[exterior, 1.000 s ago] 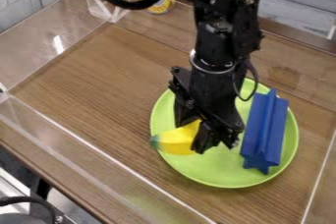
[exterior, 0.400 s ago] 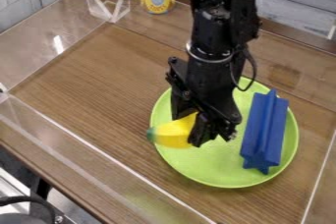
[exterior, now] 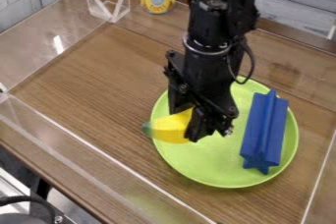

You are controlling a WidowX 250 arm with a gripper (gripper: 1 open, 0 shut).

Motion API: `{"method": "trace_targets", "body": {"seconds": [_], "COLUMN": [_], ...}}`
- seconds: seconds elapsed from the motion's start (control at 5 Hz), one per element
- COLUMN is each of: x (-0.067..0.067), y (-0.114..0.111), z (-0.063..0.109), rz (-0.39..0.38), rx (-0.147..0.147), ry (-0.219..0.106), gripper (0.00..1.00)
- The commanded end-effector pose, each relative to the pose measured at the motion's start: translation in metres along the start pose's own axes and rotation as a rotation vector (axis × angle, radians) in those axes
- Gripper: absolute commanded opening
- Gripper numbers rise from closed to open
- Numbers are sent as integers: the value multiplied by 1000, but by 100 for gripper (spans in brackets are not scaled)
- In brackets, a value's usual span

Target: Remove the banana from inside the green plate and put it on the table

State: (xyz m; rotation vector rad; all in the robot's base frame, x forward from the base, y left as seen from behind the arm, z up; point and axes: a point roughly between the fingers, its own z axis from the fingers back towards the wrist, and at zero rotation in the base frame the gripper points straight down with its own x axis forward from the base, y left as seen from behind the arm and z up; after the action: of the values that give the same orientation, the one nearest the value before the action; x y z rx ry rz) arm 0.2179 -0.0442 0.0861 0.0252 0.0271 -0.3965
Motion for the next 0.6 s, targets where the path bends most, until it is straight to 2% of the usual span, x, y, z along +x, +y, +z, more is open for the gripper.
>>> {"method": "trace_targets", "body": {"seconds": [0.0,0.4], "x": [7,2], "y": [7,11], "z": [20,28], "rz": [1,-14], "rx": [14,15], "ry": [-68,-71], "gripper": [0,0]}}
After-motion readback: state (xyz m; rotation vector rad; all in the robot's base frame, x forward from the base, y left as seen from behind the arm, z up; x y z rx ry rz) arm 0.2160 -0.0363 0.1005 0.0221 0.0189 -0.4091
